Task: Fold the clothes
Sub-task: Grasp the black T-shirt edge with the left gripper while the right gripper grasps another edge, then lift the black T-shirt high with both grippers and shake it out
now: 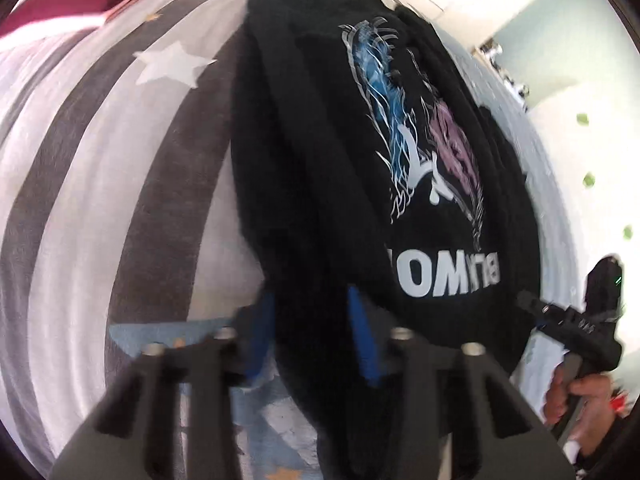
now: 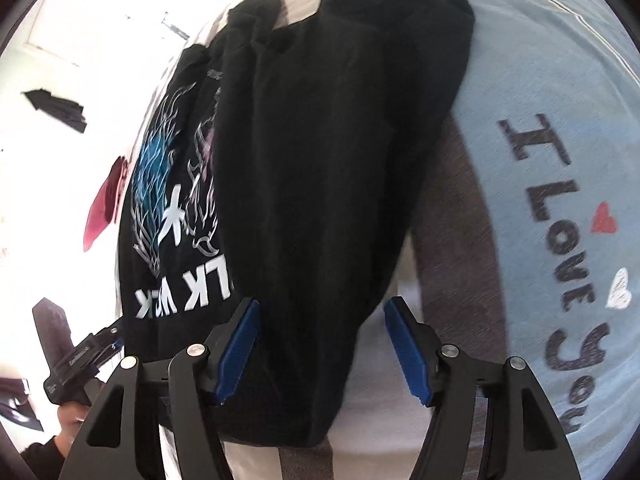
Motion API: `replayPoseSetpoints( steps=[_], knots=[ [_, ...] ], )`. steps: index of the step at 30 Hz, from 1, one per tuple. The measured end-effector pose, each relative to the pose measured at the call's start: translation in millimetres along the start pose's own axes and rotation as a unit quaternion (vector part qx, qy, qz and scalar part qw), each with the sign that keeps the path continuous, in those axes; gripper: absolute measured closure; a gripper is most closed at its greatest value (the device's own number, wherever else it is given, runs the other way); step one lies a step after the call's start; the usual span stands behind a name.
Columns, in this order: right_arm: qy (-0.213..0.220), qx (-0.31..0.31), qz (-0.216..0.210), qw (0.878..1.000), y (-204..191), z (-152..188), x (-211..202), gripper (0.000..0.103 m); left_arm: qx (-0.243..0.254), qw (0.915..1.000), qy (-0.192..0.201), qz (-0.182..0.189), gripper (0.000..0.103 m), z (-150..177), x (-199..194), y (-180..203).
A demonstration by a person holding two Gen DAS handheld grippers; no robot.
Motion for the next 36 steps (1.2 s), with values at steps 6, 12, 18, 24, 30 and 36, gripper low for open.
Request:
replayPoseSetpoints(
  steps=[6, 12, 18, 24, 30, 36],
  knots=[
    [0.028, 0.047, -0.062, 0.997, 8.2, -11.1, -7.7, 0.098, -0.031, 0.9988, 0.034, 0.016, 0.098, -7.2, -25.0, -9.9],
    [0.088, 0.055, -0.098, 0.990, -1.3, -14.6, -64.6, 0.099, -0.069, 0.9882, 0.135, 0.020, 0.099, -21.0, -132.3, -36.6],
    [0.090, 0.026, -0.090, 0.992, -10.2, 29.9, -123.8, 0.100, -0.046, 0.9911, 0.124, -0.015, 0.101, 21.9, -188.2, -49.9],
    [0.026, 0.083, -0.054, 0.995, 25.9, 103.9, -92.1, 0.099, -0.096, 0.9933, 0.032, -0.057, 0.101, 99.9, -118.1, -81.2],
    [0.045, 0.085, -0.046, 0.994, 17.2, 109.0, -100.4, 0.100, -0.104, 0.9909, 0.076, -0.040, 0.101, 89.6, -133.8, -68.0],
    [0.144, -0.004, -0.045, 0.989, -49.6, 56.4, -206.3, 0.100, -0.002, 0.9794, 0.202, 0.003, 0.101, 1.3, -245.7, 19.4]
  ],
)
Point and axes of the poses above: each gripper's, at about its wrist camera, not at the fingertips, and x roughly the way its jaws point, y to its right, z to its underside, the point moved 7 cm from there along x, roughly the way its jaws point, and after that the axes turned 5 degrees about -y, right-handed, at the moved point
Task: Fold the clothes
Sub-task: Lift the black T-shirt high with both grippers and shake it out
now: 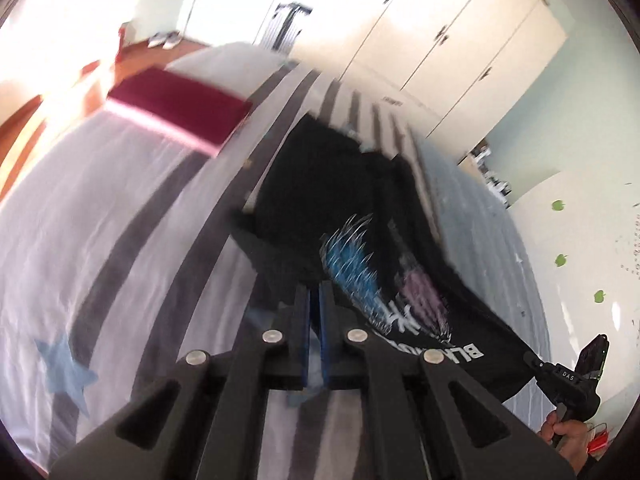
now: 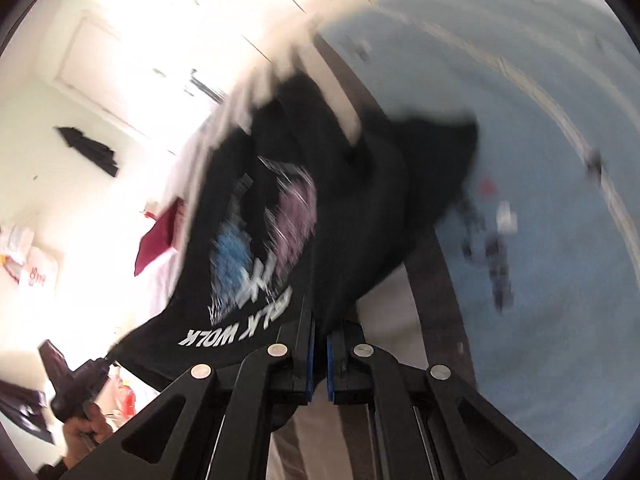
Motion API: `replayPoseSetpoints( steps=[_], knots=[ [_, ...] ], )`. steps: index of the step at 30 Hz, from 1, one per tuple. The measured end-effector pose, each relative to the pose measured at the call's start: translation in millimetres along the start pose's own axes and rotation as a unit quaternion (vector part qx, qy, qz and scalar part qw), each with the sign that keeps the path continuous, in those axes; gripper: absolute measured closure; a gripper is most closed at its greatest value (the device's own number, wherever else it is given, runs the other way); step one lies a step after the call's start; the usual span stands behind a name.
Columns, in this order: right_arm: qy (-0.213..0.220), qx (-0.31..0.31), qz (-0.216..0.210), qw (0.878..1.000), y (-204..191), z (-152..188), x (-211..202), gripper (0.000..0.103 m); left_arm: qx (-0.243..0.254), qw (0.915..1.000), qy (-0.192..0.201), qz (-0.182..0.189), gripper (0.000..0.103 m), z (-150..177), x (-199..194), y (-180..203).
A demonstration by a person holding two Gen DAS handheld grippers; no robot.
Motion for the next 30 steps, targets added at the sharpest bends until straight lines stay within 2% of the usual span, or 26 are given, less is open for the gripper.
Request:
replayPoseSetpoints(
  steps=[2, 4, 6, 9, 13, 15, 17, 20, 22, 26, 30],
  knots=[
    [0.045, -0.037, -0.010, 0.998, -40.8, -36.2, -44.9, 0.100, 0.031, 0.9981, 0.049, 0.022, 0.101, -46.7, -44.8, 40.1],
    [0.091, -0.076, -0.022, 0.993, -85.8, -70.8, -99.7, 0.100, 0.059, 0.9926, 0.097, 0.042, 0.101, -89.4, -97.0, 79.9],
    [0.138, -0.115, -0.035, 0.983, -131.5, -103.7, -160.5, 0.100, 0.084, 0.9839, 0.146, 0.060, 0.101, -125.1, -157.9, 117.6],
    [0.210, -0.166, -0.055, 0.962, -192.4, -140.3, -264.3, 0.100, 0.114, 0.9662, 0.215, 0.087, 0.101, -170.4, -255.3, 168.2],
    [0.285, -0.211, -0.057, 0.933, -251.9, -175.8, -386.4, 0.100, 0.130, 0.9450, 0.278, 0.113, 0.101, -218.8, -356.3, 217.0],
    [0.311, -0.221, -0.058, 0.923, -269.5, -191.7, -424.8, 0.100, 0.146, 0.9338, 0.302, 0.124, 0.101, -239.3, -395.0, 241.3],
    [0.334, -0.229, -0.059, 0.913, -284.3, -207.1, -457.4, 0.100, 0.169, 0.9267, 0.315, 0.117, 0.101, -256.3, -416.6, 264.6],
    [0.358, -0.242, -0.047, 0.900, -301.5, -229.5, -483.4, 0.100, 0.189, 0.9252, 0.311, 0.109, 0.101, -278.9, -421.0, 283.8],
    [0.357, -0.250, -0.032, 0.900, -301.9, -243.4, -479.4, 0.100, 0.190, 0.9304, 0.297, 0.101, 0.101, -292.3, -405.8, 288.7],
    [0.308, -0.252, -0.001, 0.917, -283.2, -270.3, -413.0, 0.100, 0.183, 0.9469, 0.252, 0.080, 0.101, -311.8, -338.7, 281.1],
    [0.239, -0.230, 0.022, 0.943, -248.4, -302.0, -317.8, 0.100, 0.180, 0.9602, 0.209, 0.043, 0.101, -328.0, -248.1, 260.2]
  ],
)
Point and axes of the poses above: each gripper's, at about its wrist camera, not at the fingertips, and x roughly the way its jaws point, y to its right, z to its underside, the point moved 7 cm from there along x, roughly the way its jaws point, and after that the axes turned 5 degrees about -y, right-handed, at the moved point
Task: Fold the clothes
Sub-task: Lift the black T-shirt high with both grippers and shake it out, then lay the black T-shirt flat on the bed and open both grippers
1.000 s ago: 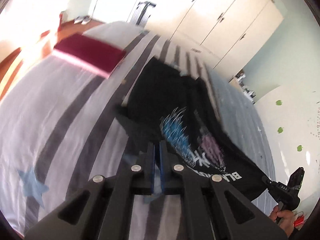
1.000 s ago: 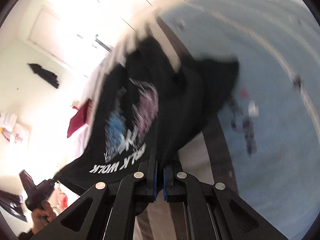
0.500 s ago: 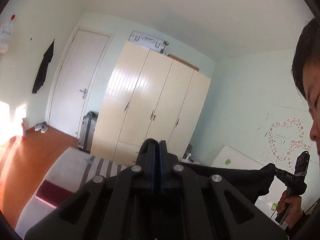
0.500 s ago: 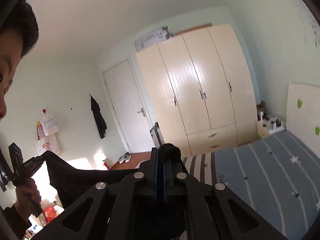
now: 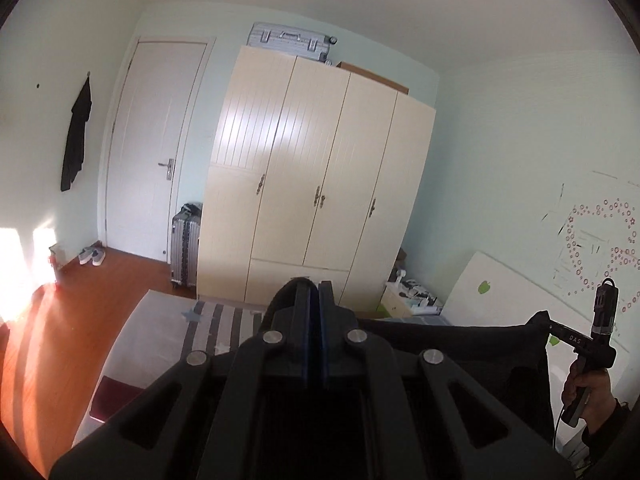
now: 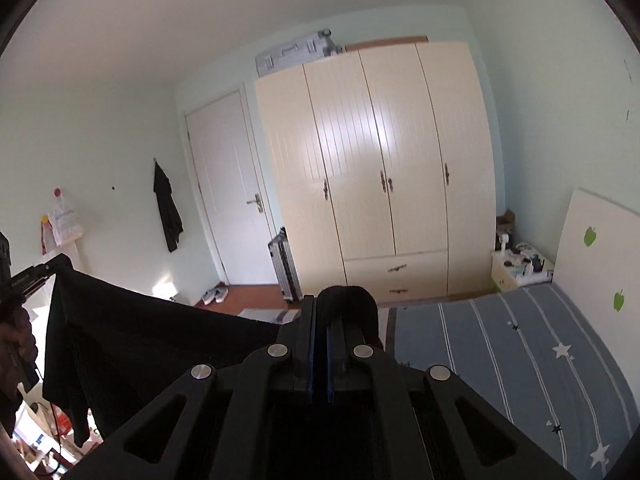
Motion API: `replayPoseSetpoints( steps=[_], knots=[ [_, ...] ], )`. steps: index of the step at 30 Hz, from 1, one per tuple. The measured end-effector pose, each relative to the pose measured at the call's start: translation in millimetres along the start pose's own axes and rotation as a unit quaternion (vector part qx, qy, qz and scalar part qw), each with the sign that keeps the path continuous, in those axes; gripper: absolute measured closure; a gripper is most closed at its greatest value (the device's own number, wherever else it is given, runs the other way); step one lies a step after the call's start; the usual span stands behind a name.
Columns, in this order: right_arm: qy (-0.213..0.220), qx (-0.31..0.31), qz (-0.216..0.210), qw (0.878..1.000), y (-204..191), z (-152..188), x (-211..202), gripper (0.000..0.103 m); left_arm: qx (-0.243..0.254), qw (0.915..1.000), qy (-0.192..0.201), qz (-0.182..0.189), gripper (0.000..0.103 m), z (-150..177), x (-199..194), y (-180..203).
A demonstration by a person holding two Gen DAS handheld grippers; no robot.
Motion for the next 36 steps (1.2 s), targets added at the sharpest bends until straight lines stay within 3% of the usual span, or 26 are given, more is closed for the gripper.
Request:
replayPoseSetpoints(
  steps=[3, 6, 8, 11, 14, 17, 19, 21, 24, 26, 29, 33, 36],
  knots=[
    [-0.039, 0.021, 0.014, 0.999, 26.8, 22.2, 78.5, 0.100, 0.007, 0.9994, -0.027, -0.021, 0.101, 22.3, 76.0, -19.9],
    [-0.055, 0.022, 0.040, 0.997, 46.6, 23.1, 156.2, 0.100, -0.013, 0.9977, -0.053, -0.040, 0.101, 36.4, 158.3, -42.1],
    [-0.053, 0.034, 0.056, 0.996, 62.5, 9.3, 200.8, 0.100, -0.015, 0.9965, -0.059, -0.058, 0.101, 34.6, 206.9, -55.4],
    [-0.035, 0.065, 0.077, 0.994, 88.4, -23.9, 250.8, 0.100, -0.013, 0.9957, -0.053, -0.075, 0.101, 6.8, 261.4, -58.6],
    [0.023, 0.081, 0.079, 0.993, 92.6, -87.6, 243.1, 0.100, -0.019, 0.9975, -0.010, -0.067, 0.101, -43.1, 262.0, -46.2],
    [0.080, 0.048, 0.084, 0.992, 80.4, -131.8, 211.7, 0.100, 0.007, 0.9977, 0.039, -0.055, 0.101, -73.3, 236.5, -31.8],
    [0.111, 0.026, 0.085, 0.990, 72.2, -149.9, 189.2, 0.100, 0.026, 0.9974, 0.048, -0.046, 0.101, -67.6, 215.9, -27.3],
    [0.110, -0.001, 0.089, 0.990, 66.9, -140.1, 176.7, 0.100, 0.030, 0.9983, 0.034, -0.035, 0.101, -38.2, 201.1, -30.6],
    [0.077, -0.023, 0.094, 0.992, 68.2, -79.1, 169.9, 0.100, 0.022, 0.9994, 0.000, -0.028, 0.101, 35.2, 179.1, -47.0],
    [0.045, -0.034, 0.100, 0.993, 70.5, -13.1, 170.6, 0.100, 0.014, 0.9989, -0.027, -0.036, 0.101, 98.2, 165.8, -62.1],
    [-0.025, -0.045, 0.115, 0.992, 72.6, 104.9, 177.9, 0.100, -0.024, 0.9930, -0.104, -0.051, 0.101, 215.8, 157.9, -89.4],
    [-0.138, -0.009, 0.126, 0.982, 82.2, 281.9, 186.4, 0.100, -0.065, 0.9723, -0.198, -0.106, 0.103, 380.7, 140.2, -125.9],
    [-0.232, 0.039, 0.143, 0.961, 95.9, 419.1, 191.5, 0.100, -0.084, 0.9468, -0.276, -0.143, 0.103, 506.0, 125.3, -154.7]
  ],
)
Point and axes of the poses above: each gripper's, at about its wrist camera, not at the fingertips, and x roughly the way its jaws point, y to its right, z to its underside, the point moved 7 cm from there along x, roughly the way its jaws point, and after that the axes turned 5 degrees about -y, right-handed, at the moved point
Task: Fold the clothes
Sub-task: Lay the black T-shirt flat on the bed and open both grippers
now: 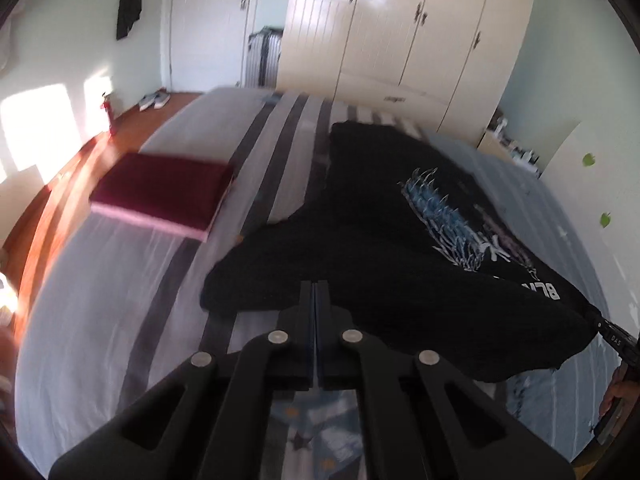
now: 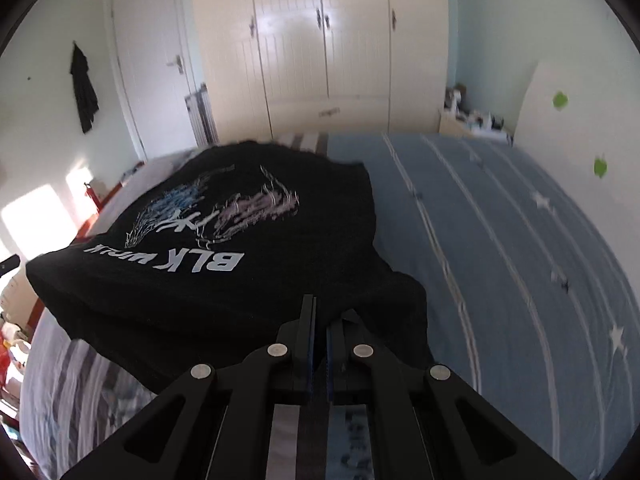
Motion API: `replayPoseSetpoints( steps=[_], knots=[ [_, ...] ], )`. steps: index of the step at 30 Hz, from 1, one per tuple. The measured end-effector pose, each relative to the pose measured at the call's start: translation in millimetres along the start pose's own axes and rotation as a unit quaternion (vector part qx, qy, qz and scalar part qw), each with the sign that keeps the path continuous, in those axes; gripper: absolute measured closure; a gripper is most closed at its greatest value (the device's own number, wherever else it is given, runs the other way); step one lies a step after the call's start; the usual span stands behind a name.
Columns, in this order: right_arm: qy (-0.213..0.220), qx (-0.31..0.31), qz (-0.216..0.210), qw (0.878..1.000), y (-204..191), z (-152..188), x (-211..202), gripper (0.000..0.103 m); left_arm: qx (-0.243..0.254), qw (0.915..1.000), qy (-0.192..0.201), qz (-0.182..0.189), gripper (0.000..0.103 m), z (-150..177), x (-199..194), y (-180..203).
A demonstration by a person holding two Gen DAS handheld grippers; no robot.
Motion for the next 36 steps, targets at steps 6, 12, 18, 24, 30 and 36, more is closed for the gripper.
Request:
replayPoseSetpoints(
  steps=[6, 12, 18, 24, 30, 36],
  knots=[
    [-0.166, 0.032, 0.029, 0.985, 25.4, 175.6, 99.8, 0.099, -0.026, 0.9923, -0.121, -0.010, 0.103, 129.3, 77.1, -24.9],
    [-0.182, 0.087, -0.001, 0.979, 43.0, 206.1, 111.9, 0.081, -0.062, 0.9892, -0.131, 0.020, 0.090, 138.1, 104.0, -32.0],
    [-0.166, 0.123, -0.017, 0.978, 57.1, 207.3, 92.1, 0.075, -0.123, 0.9868, -0.105, 0.008, 0.063, 123.0, 111.8, -61.5],
    [-0.128, 0.191, 0.011, 0.973, 111.7, 193.2, 73.2, 0.069, -0.160, 0.9845, -0.069, -0.016, 0.052, 90.6, 119.6, -107.9],
    [-0.106, 0.220, 0.033, 0.969, 153.1, 142.7, 88.8, 0.067, -0.209, 0.9756, -0.063, -0.018, 0.050, 60.9, 150.3, -155.8],
    [-0.109, 0.223, 0.032, 0.968, 166.2, 101.6, 117.8, 0.067, -0.180, 0.9815, -0.064, -0.013, 0.053, 33.1, 179.4, -161.1]
  ],
)
Point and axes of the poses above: each gripper's, at about its wrist camera, not at the fingertips, and x roughly the way its jaws point, y to its right, z to its underside, the point moved 7 cm from there along x, roughly the way its jaws point, and after that the axes turned 5 degrees about -y, right-handed, at the moved point
